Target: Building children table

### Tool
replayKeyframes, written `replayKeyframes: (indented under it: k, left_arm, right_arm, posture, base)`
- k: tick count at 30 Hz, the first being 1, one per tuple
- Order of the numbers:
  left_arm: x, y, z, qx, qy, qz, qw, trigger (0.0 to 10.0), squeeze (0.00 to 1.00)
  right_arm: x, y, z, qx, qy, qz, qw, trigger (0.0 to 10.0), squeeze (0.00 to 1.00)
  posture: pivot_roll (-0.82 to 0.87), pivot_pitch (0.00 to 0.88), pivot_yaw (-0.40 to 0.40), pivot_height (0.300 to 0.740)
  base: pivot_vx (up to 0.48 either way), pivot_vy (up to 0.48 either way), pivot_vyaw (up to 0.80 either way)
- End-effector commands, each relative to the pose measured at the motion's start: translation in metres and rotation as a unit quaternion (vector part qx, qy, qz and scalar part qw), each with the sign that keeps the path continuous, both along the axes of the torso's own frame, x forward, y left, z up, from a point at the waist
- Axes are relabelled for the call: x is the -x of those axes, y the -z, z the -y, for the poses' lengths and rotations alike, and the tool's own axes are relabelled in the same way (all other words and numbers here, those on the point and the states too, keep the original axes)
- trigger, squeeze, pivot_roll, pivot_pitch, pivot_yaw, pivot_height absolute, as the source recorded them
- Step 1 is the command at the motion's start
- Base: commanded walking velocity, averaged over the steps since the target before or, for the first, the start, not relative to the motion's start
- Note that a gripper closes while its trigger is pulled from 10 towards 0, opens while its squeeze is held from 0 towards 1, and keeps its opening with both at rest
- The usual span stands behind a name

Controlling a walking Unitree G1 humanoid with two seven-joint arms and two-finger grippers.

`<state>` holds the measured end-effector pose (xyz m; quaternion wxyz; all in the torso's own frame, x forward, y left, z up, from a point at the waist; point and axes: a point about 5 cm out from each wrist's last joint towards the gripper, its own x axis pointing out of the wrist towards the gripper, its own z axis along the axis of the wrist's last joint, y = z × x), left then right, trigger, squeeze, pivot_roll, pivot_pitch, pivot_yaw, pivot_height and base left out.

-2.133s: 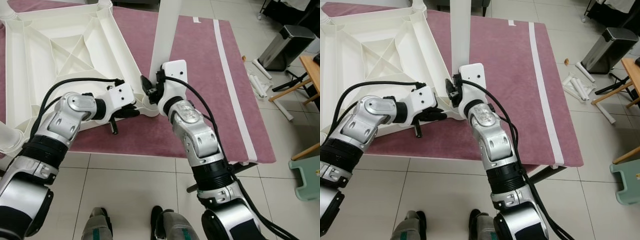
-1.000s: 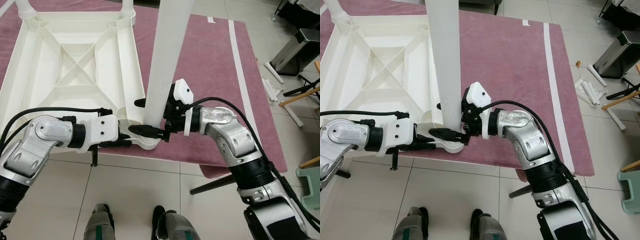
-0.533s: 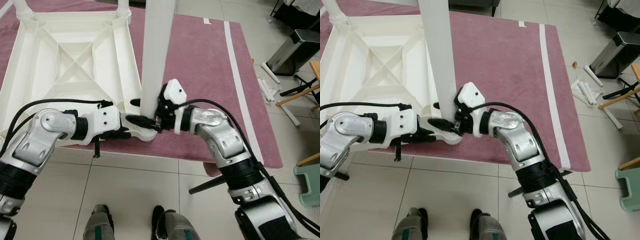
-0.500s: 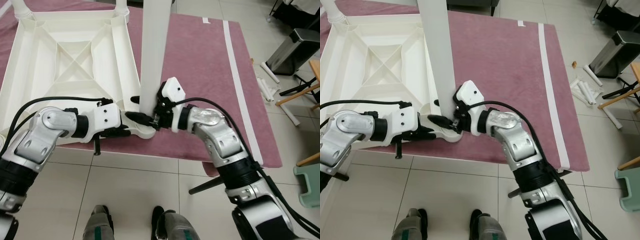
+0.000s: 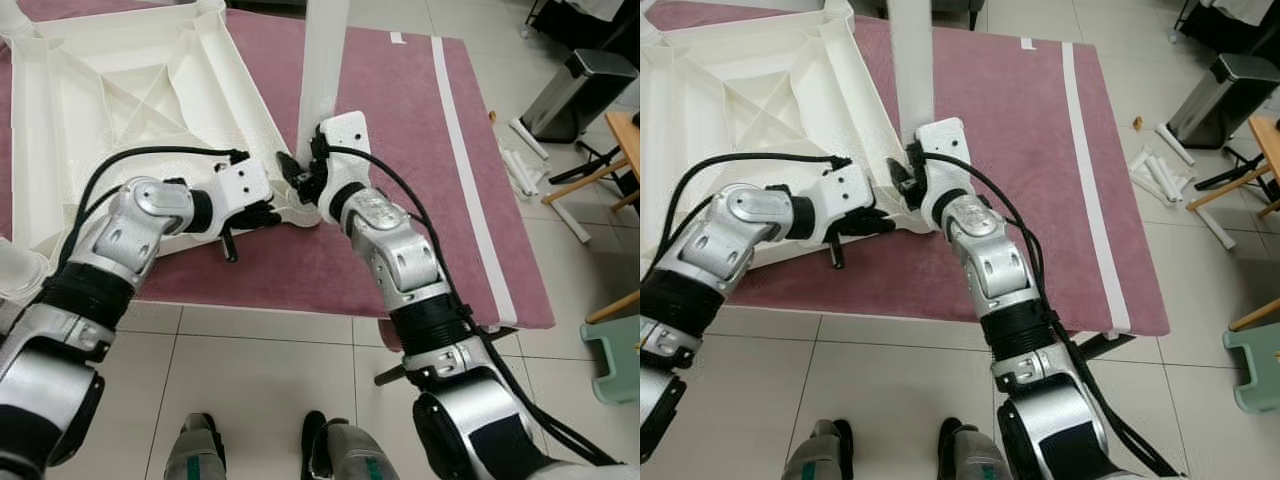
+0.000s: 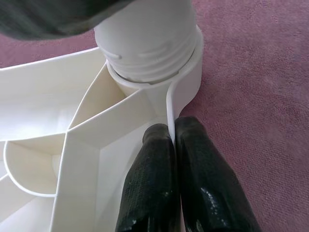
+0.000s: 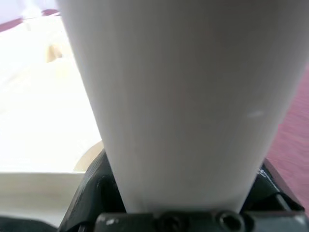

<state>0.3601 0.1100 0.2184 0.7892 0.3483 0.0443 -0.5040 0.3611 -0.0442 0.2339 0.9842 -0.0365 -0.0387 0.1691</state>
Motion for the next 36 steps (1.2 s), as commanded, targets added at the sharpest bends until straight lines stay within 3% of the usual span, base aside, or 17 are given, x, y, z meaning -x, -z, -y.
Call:
replayKeyframes:
  k: [1, 2, 3, 4, 5, 8, 9, 15, 18, 20, 21, 24, 28, 29, 30, 34, 36]
  left_arm:
    - [0.004, -0.026, 0.017, 0.018, 0.057, 0.061, 0.996, 0.0, 0.0]
    - [0.004, -0.026, 0.016, 0.017, 0.059, 0.062, 0.996, 0.0, 0.0]
    - [0.004, -0.025, 0.015, 0.015, 0.061, 0.061, 0.996, 0.0, 0.0]
    - [0.005, -0.024, 0.014, 0.013, 0.063, 0.061, 0.996, 0.0, 0.0]
    - [0.007, -0.023, 0.012, 0.011, 0.065, 0.06, 0.996, 0.0, 0.0]
    - [0.011, -0.021, 0.009, 0.008, 0.072, 0.058, 0.996, 0.0, 0.0]
    - [0.015, -0.02, 0.007, 0.006, 0.081, 0.057, 0.995, 0.0, 0.0]
    - [0.039, -0.015, -0.003, -0.011, 0.126, 0.049, 0.991, 0.0, 0.0]
    - [0.044, -0.014, -0.005, -0.016, 0.135, 0.047, 0.99, 0.0, 0.0]
    - [0.06, -0.009, -0.011, -0.026, 0.16, 0.035, 0.986, 0.0, 0.0]
    - [0.06, -0.009, -0.011, -0.026, 0.16, 0.035, 0.986, 0.0, 0.0]
    - [0.085, -0.003, -0.021, -0.035, 0.19, 0.013, 0.981, 0.0, 0.0]
    - [0.088, -0.002, -0.022, -0.035, 0.19, 0.01, 0.981, 0.0, 0.0]
    - [0.091, -0.002, -0.024, -0.035, 0.188, 0.009, 0.982, 0.0, 0.0]
    - [0.09, -0.002, -0.024, -0.03, 0.18, 0.011, 0.983, 0.0, 0.0]
    - [0.088, -0.003, -0.023, -0.022, 0.167, 0.016, 0.986, 0.0, 0.0]
    - [0.083, -0.004, -0.02, -0.011, 0.148, 0.025, 0.989, 0.0, 0.0]
  right_arm:
    - [-0.003, 0.038, 0.008, 0.025, 0.046, -0.082, 0.995, 10.0, 0.0]
    - [-0.001, 0.034, 0.003, 0.025, 0.03, -0.069, 0.997, 10.0, 0.0]
    - [0.0, 0.031, 0.0, 0.022, 0.018, -0.055, 0.998, 10.0, 0.26]
    - [0.001, 0.028, -0.002, 0.024, 0.002, -0.045, 0.999, 10.0, 0.26]
    - [0.003, 0.025, -0.003, 0.016, -0.013, -0.037, 0.999, 10.0, 1.0]
    - [0.005, 0.02, -0.006, 0.007, -0.047, -0.022, 0.999, 10.0, 1.0]
    - [0.008, 0.015, -0.007, 0.005, -0.086, -0.007, 0.996, 10.0, 0.0]
    - [0.024, 0.002, -0.004, 0.027, -0.23, 0.032, 0.972, 10.0, 0.0]
    - [0.026, 0.002, -0.002, 0.037, -0.25, 0.037, 0.967, 10.0, 0.0]
    - [0.032, 0.001, 0.006, 0.059, -0.307, 0.043, 0.949, 10.0, 0.0]
    - [0.032, 0.001, 0.006, 0.059, -0.307, 0.043, 0.949, 10.0, 0.0]
    - [0.043, 0.0, 0.014, 0.073, -0.396, 0.043, 0.914, 10.0, 0.0]
    - [0.045, 0.0, 0.015, 0.072, -0.414, 0.039, 0.907, 10.0, 0.0]
    - [0.046, 0.001, 0.016, 0.071, -0.425, 0.035, 0.902, 9.2, 0.0]
    - [0.047, 0.002, 0.015, 0.067, -0.432, 0.03, 0.899, 0.0, 0.0]
    - [0.048, 0.006, 0.014, 0.065, -0.431, 0.024, 0.9, 0.0, 0.0]
    - [0.046, 0.011, 0.012, 0.073, -0.408, 0.018, 0.91, 0.0, 0.0]
  posture:
    - [0.11, 0.226, -0.018, 0.74]
    - [0.12, 0.226, -0.02, 0.74]
    - [0.12, 0.228, -0.021, 0.74]
    - [0.12, 0.228, -0.021, 0.74]
    - [0.12, 0.227, -0.023, 0.74]
    - [0.12, 0.228, -0.026, 0.74]
    - [0.12, 0.228, -0.027, 0.74]
    - [0.13, 0.224, -0.031, 0.74]
    - [0.13, 0.224, -0.031, 0.74]
    - [0.13, 0.223, -0.033, 0.74]
    - [0.13, 0.223, -0.033, 0.74]
    - [0.14, 0.217, -0.041, 0.74]
    - [0.14, 0.215, -0.043, 0.74]
    - [0.14, 0.214, -0.044, 0.74]
    - [0.14, 0.211, -0.047, 0.74]
    - [0.14, 0.209, -0.047, 0.74]
    - [0.14, 0.207, -0.045, 0.74]
  base:
    - [0.0, 0.0, 0.0]
    - [0.0, 0.0, 0.0]
    - [0.0, 0.0, 0.0]
    - [0.0, 0.0, 0.0]
    - [0.0, 0.0, 0.0]
    - [0.0, 0.0, 0.0]
    - [0.0, 0.0, 0.0]
    - [0.0, 0.0, 0.0]
    - [0.0, 0.0, 0.0]
    - [0.0, 0.0, 0.0]
    - [0.0, 0.0, 0.0]
    - [0.0, 0.0, 0.0]
    - [0.0, 0.0, 0.0]
    - [0.0, 0.0, 0.0]
    - [0.0, 0.0, 0.0]
    - [0.0, 0.0, 0.0]
    - [0.0, 0.0, 0.0]
